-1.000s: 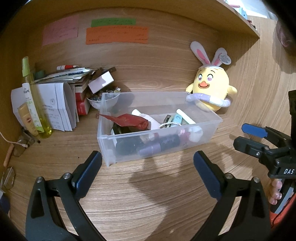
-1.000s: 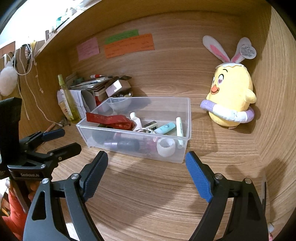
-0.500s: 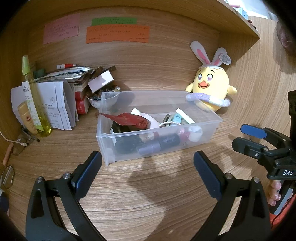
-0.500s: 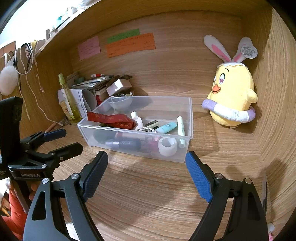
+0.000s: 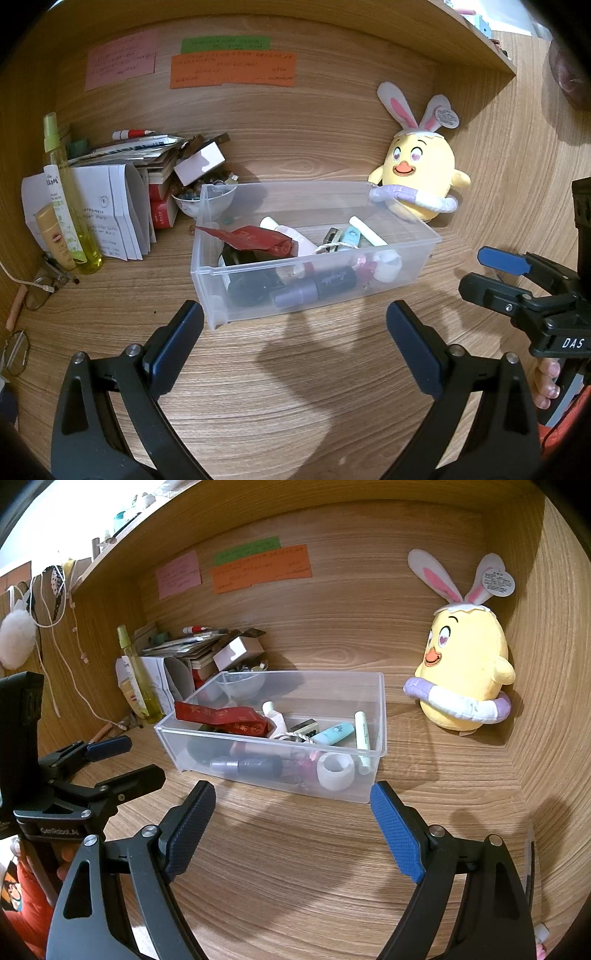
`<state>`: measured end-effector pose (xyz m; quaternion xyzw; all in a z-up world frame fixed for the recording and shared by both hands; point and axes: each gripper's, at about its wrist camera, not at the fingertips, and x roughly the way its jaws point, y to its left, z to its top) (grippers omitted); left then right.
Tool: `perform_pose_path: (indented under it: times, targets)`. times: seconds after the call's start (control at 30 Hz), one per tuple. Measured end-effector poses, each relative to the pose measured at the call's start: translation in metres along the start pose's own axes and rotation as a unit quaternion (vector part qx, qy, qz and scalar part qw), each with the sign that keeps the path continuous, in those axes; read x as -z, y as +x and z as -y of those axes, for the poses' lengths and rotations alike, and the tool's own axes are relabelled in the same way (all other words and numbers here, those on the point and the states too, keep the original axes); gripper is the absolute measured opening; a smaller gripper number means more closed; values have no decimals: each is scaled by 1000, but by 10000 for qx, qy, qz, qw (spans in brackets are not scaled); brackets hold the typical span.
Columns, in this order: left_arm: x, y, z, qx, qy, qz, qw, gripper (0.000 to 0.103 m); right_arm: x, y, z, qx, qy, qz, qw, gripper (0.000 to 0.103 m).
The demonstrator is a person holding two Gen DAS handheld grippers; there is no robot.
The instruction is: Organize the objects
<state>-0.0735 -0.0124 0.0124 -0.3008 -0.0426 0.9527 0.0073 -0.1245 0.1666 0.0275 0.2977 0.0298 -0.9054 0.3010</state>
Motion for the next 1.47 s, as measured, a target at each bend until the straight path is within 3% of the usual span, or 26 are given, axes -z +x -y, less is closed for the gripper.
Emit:
perform_pose_path:
  times: [1.47]
  targets:
    - [2,-2,-1,122,21,-31,9999,101,-2,3,-1,-11,22,-18,10000,84]
